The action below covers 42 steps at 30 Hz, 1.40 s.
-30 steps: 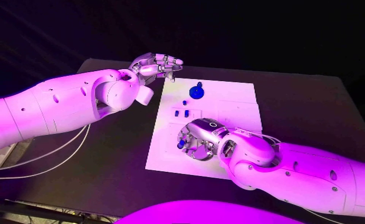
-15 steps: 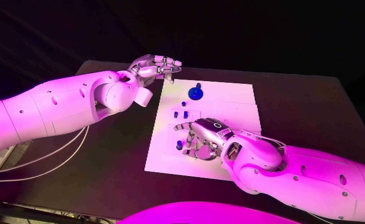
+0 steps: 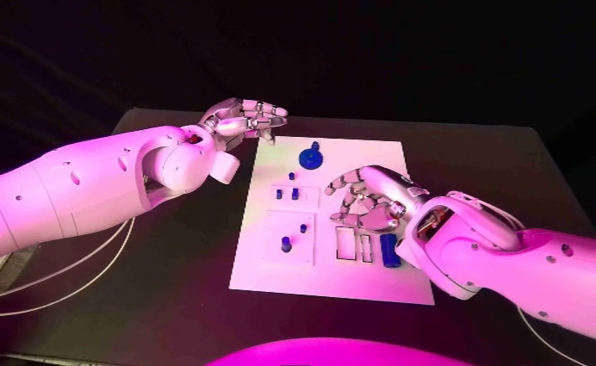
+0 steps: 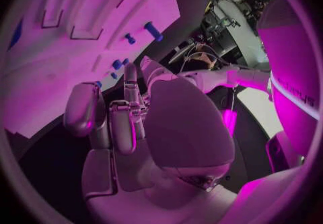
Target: Assemble the parts on the task board
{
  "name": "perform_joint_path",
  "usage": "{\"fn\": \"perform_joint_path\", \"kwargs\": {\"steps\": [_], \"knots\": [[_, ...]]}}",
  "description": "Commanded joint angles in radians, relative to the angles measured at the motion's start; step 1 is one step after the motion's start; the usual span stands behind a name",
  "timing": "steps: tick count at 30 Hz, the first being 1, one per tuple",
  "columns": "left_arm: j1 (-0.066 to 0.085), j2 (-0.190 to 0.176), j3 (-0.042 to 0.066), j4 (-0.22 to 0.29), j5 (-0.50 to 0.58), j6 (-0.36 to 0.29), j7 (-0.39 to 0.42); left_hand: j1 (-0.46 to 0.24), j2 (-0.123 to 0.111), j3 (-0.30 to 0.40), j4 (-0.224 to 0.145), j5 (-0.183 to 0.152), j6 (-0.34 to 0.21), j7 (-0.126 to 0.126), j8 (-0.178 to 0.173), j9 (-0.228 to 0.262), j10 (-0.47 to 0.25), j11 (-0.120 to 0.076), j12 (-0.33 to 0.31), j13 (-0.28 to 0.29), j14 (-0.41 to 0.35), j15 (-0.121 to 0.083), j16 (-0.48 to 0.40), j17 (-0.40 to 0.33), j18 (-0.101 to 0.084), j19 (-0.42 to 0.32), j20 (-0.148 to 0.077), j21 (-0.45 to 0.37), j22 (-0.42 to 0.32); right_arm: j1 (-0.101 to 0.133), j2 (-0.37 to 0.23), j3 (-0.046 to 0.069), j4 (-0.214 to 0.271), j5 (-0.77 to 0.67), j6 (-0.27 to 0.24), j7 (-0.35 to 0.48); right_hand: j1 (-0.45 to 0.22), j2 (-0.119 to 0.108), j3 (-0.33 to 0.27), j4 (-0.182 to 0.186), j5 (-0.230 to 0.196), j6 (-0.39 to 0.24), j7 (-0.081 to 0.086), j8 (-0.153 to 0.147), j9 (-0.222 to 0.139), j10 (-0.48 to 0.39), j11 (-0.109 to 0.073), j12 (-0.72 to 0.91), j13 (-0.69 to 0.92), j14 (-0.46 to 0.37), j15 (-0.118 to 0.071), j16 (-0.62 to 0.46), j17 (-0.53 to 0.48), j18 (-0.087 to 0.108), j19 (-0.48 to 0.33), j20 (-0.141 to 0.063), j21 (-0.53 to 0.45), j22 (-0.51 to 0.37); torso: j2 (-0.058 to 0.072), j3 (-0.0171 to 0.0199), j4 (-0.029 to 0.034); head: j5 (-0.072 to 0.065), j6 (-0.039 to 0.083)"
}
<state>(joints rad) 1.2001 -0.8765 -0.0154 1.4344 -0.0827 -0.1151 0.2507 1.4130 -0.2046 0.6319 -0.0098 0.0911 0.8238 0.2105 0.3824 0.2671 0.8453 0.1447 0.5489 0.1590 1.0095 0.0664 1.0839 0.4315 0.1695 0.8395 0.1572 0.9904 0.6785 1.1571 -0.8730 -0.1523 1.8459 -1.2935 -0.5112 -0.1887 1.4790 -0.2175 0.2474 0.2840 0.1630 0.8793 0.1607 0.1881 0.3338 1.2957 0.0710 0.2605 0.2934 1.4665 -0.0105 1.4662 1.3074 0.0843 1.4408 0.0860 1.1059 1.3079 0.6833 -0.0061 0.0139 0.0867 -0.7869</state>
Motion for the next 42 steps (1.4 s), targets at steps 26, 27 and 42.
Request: {"fn": "perform_joint_path", "kwargs": {"steps": [26,27,42], "knots": [[-0.001,0.005,-0.010,0.002,0.002,0.014,0.014,-0.004,0.008,-0.004,0.000,0.006,-0.006,0.000,0.006,-0.002,-0.008,0.001,0.007,-0.002,-0.010,-0.001,-0.006,-0.002,0.015,-0.005,0.000,-0.005,-0.002,-0.002,-0.277,-0.029,0.089,0.068,0.180,-0.270,-0.241,0.081,-0.280,0.009,0.064,0.015,-0.051,0.266,0.066,0.132,-0.040,1.089,1.068,0.092,-0.026,0.083,0.200,-0.036,0.061,-0.017,0.185,0.199,-0.011,0.0016,-0.0105,-0.100,-0.007],[-0.001,0.005,-0.010,0.002,0.002,0.013,0.014,-0.004,0.008,-0.004,0.000,0.006,-0.006,0.000,0.006,-0.002,-0.008,0.001,0.007,-0.002,-0.010,-0.001,-0.006,-0.002,0.015,-0.005,0.000,-0.005,-0.002,-0.007,-0.269,-0.030,0.086,0.059,0.180,-0.278,-0.245,0.082,-0.286,0.010,0.063,0.018,-0.052,0.268,0.066,0.133,-0.041,1.089,1.069,0.092,-0.027,0.082,0.199,-0.036,0.061,-0.018,0.184,0.198,-0.011,0.0013,-0.0109,-0.101,-0.007],[-0.001,-0.002,-0.010,0.007,0.002,0.013,0.014,-0.007,0.008,-0.005,0.001,0.006,-0.007,0.000,0.008,-0.001,-0.009,0.002,0.009,-0.002,-0.011,0.000,-0.008,-0.003,0.015,-0.007,0.001,-0.007,-0.003,-0.050,-0.201,-0.031,0.056,-0.012,0.193,-0.340,-0.270,0.100,-0.345,0.011,0.043,0.053,-0.068,0.301,0.078,0.146,-0.055,1.097,1.083,0.093,-0.038,0.084,0.204,-0.037,0.064,-0.027,0.197,0.201,-0.012,0.0022,-0.0097,-0.097,-0.016]]}}
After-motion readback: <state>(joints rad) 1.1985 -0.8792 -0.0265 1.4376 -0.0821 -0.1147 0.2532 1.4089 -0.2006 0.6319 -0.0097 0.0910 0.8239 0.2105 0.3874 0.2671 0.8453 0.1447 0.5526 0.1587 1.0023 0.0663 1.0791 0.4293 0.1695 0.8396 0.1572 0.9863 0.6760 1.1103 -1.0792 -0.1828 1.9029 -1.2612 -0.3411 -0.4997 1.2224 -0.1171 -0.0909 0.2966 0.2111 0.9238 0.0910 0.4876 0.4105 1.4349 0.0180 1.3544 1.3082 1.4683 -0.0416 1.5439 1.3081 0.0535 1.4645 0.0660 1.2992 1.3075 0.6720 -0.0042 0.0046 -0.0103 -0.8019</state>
